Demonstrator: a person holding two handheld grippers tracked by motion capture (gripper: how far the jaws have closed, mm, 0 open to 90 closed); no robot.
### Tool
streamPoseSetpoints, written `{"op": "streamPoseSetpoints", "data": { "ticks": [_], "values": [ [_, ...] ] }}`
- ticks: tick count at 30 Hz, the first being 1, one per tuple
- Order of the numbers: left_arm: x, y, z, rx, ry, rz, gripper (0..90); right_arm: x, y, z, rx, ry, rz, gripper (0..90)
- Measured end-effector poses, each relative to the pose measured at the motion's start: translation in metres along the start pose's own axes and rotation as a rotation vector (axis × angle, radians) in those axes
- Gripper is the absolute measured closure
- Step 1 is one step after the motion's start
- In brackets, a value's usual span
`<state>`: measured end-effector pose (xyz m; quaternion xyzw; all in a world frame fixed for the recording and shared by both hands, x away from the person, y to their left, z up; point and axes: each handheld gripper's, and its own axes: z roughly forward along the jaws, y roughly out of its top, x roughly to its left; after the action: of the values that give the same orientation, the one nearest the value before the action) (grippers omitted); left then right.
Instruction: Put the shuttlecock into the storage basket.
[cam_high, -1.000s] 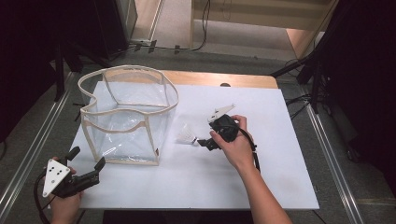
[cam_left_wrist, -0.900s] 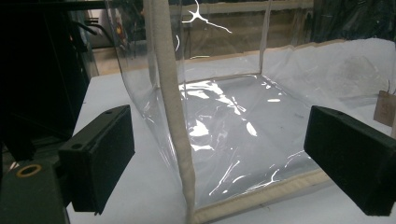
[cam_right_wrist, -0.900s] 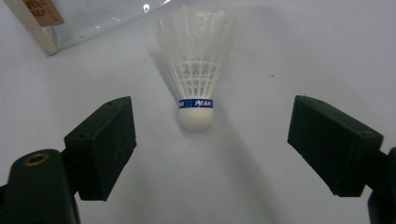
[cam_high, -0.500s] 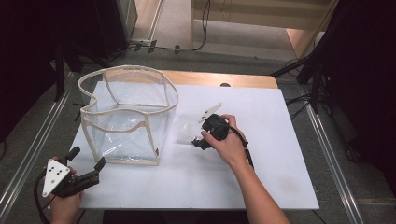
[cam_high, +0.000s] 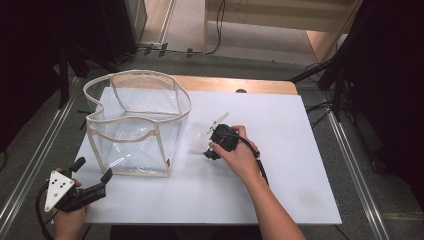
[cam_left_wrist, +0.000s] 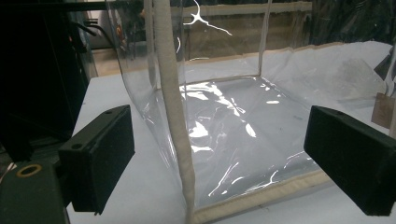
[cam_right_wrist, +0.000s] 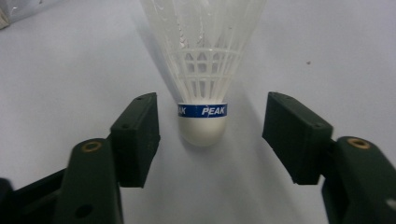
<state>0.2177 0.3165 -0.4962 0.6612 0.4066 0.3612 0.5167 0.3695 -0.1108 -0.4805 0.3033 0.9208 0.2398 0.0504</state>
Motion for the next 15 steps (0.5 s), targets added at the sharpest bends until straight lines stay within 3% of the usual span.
{"op": "streamPoseSetpoints", "data": {
  "ticks": [8,10,15],
  "values": [
    [0.0,0.0,-0.0001,-0.001,0.002,0.0,9.1,0.0024,0.0013,0.007,0.036,-0.013,0.004,52.5],
    [-0.0002,0.0,0.0001,0.0,0.003,0.001,9.1,0.0026,0.0017,0.0082,0.044,-0.005,0.004,62.0],
    [-0.0003,-0.0001,-0.0002,-0.002,0.006,0.0,9.1,0.0005,0.0006,0.0075,0.034,0.019,0.027,62.7]
  ]
}}
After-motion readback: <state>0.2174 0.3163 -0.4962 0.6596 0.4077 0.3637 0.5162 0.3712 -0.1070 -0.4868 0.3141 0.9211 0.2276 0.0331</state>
